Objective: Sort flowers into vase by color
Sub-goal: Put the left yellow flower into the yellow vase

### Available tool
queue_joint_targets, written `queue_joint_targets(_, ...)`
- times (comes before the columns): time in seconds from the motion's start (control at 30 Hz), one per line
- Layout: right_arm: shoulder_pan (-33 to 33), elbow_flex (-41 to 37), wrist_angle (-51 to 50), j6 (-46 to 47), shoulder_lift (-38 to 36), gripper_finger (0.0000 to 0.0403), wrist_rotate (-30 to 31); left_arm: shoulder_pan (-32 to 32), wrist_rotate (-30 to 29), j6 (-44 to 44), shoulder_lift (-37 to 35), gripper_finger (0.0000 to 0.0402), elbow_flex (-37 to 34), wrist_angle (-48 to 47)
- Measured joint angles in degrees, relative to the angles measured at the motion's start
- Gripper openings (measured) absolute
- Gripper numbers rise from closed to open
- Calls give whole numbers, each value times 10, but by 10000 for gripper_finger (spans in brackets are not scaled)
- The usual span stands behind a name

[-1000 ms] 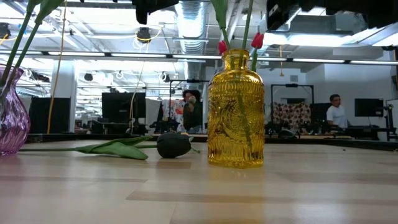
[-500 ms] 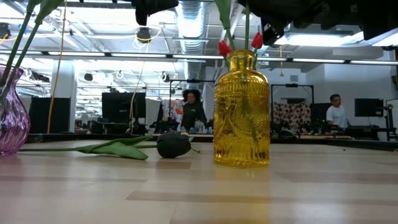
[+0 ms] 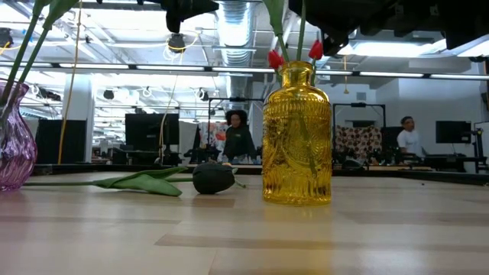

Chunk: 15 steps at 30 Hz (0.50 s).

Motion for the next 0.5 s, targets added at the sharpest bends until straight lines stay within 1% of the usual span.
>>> queue_joint_targets(0.17,0,0,-9,20,0,195,0,0,0,0,0,165,0,-1)
queue_joint_targets(0.27,0,0,-21,42,0,224,0,0,0,0,0,165,0,-1)
queue_joint_targets(0.37,0,0,-37,63,0,241,0,0,0,0,0,165,0,-1)
queue_joint_targets(0.5,0,0,-55,81,0,246,0,0,0,0,0,165,0,-2)
